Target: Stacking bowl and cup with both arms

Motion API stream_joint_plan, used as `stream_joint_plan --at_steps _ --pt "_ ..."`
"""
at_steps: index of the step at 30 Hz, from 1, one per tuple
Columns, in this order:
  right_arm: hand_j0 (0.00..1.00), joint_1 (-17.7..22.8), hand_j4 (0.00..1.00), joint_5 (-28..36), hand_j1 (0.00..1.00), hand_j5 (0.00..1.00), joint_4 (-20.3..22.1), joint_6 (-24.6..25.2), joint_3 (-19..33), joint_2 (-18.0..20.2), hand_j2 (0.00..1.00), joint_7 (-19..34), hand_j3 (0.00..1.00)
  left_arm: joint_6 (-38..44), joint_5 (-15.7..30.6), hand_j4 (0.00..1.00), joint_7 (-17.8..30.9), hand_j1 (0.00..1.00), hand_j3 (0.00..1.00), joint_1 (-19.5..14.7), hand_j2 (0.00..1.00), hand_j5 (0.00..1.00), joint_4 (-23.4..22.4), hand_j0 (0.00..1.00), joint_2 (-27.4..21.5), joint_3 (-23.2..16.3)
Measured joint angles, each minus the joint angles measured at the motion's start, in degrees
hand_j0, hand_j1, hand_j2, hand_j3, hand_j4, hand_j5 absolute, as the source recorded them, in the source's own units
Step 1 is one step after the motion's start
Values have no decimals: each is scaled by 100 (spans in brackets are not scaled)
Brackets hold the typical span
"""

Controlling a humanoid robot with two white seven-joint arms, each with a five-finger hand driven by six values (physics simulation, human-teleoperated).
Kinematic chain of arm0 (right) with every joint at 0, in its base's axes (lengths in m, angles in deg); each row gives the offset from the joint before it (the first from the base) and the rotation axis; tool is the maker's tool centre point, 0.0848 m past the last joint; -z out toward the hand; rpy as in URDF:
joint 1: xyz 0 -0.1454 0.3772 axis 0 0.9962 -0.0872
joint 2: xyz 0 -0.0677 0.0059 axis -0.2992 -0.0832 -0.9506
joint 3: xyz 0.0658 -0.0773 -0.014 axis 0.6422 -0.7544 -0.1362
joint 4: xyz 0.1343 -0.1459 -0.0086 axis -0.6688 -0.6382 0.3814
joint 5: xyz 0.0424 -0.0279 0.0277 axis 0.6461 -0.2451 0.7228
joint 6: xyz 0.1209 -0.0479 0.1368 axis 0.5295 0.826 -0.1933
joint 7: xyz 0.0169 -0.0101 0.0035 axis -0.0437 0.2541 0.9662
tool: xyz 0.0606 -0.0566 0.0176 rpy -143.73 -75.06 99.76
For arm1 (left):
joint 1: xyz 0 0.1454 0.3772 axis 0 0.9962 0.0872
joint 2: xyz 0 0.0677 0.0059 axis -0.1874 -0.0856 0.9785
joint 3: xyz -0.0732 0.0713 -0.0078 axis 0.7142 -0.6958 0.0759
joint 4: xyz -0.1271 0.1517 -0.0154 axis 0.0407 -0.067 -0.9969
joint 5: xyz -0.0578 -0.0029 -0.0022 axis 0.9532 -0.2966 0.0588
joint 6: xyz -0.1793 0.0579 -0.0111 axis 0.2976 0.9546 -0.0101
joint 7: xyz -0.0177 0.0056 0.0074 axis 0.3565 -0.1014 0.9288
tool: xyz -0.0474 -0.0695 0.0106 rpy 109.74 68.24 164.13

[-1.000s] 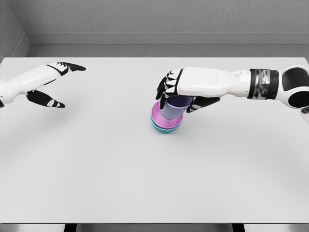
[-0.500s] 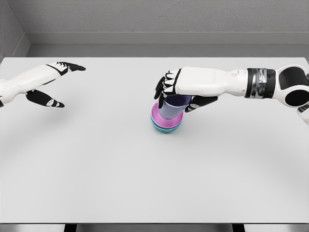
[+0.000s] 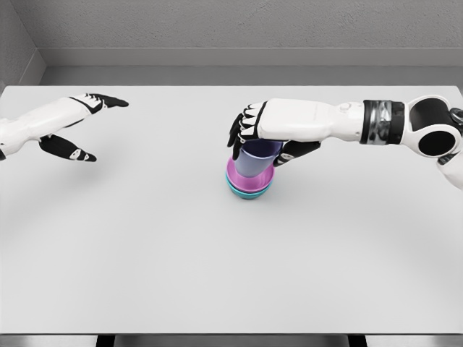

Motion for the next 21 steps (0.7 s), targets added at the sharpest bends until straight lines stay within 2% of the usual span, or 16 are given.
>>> stream_joint_plan --at_steps 6,8,10,21 --pt "61 0 61 -7 61 61 -43 0 -14 -26 61 10 61 -1 2 100 81 100 100 0 100 100 20 100 7 7" --pt "71 0 71 -11 71 71 -37 0 -10 -32 71 11 71 -1 6 100 88 100 100 0 100 100 23 100 11 7" --pt "86 0 86 -26 86 86 -32 0 -3 -32 86 15 86 -1 15 100 113 100 100 0 100 100 24 100 13 8" --pt "100 105 100 -72 100 100 -37 1 53 -38 100 22 100 -1 53 100 213 100 100 0 100 100 25 100 24 12"
